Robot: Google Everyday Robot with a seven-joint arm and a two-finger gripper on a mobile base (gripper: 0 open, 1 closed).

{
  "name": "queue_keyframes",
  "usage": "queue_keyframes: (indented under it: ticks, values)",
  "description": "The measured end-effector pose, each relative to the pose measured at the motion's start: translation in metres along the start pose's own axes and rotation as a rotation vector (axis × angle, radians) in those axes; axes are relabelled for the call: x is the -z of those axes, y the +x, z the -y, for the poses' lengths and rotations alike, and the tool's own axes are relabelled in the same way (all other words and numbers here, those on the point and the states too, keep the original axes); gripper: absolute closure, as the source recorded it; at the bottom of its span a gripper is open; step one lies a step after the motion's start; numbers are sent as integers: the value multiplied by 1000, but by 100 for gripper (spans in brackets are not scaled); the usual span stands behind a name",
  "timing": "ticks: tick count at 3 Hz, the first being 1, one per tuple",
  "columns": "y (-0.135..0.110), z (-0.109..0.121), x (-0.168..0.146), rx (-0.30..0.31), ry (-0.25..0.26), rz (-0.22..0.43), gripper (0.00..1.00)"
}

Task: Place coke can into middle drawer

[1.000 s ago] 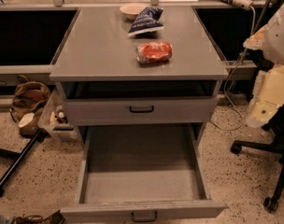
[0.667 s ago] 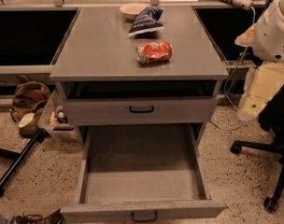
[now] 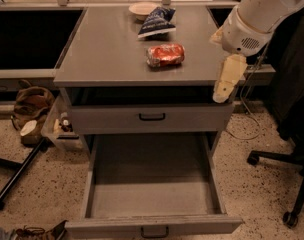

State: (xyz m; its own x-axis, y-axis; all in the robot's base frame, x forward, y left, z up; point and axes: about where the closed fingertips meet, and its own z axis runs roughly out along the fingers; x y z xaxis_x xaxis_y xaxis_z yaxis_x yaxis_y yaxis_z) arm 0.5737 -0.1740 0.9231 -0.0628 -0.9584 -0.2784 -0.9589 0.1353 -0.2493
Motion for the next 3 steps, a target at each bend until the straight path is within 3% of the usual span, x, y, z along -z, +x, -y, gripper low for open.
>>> queue_keyframes:
  ticks: [1,2,3]
  values:
    - [-18,55,-56,43,-57,36,0]
    - [-18,54,-56,44,-58,35,0]
    - [-30,77,-63,87,-22,43,0]
